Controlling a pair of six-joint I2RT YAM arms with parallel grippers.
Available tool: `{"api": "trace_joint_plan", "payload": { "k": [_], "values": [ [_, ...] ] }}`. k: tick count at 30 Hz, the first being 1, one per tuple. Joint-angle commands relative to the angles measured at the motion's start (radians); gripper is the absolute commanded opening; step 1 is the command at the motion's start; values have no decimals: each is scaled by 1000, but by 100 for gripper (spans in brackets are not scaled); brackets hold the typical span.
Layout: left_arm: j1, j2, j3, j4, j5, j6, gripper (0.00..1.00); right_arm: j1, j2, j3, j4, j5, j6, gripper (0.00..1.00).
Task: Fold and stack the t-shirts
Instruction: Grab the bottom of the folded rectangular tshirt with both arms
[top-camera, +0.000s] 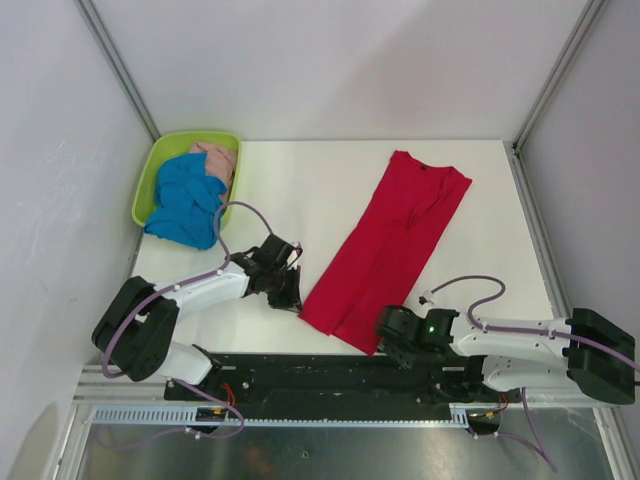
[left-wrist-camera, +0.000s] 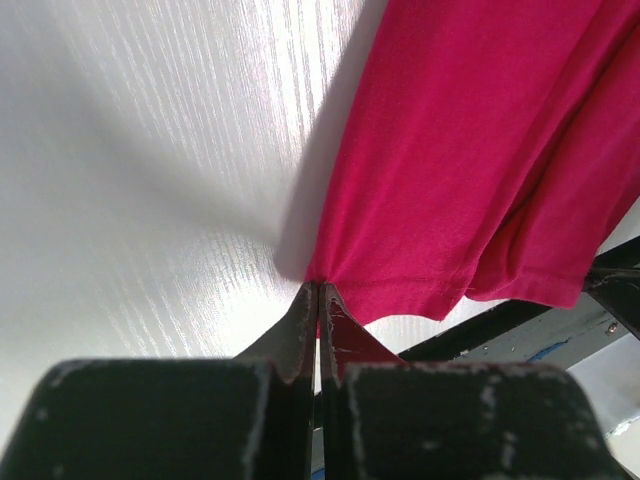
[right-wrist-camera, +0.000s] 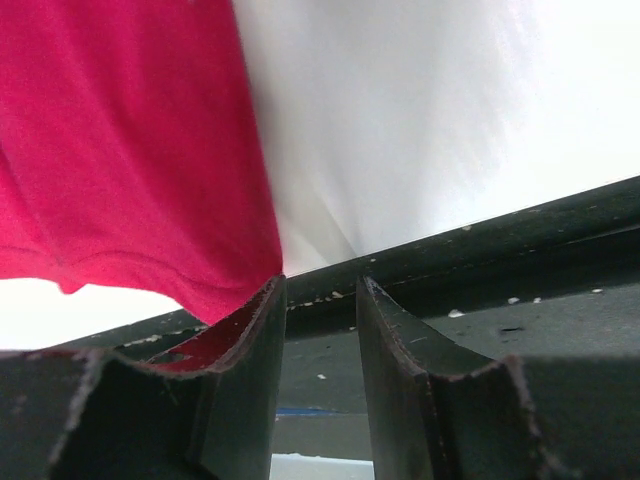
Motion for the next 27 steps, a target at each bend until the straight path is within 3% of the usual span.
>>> {"api": "trace_joint_plan", "payload": {
  "k": [1, 11, 27],
  "values": [
    [-5, -24, 32, -3, 8, 10, 0, 27, -40, -14, 64, 83, 113, 39],
    [-5, -29, 24, -3, 8, 13, 0, 124, -129, -65, 54, 159, 269, 39],
    [-4, -25, 14, -3, 2, 23, 0, 159, -86, -65, 121, 245, 284, 41]
  ]
}}
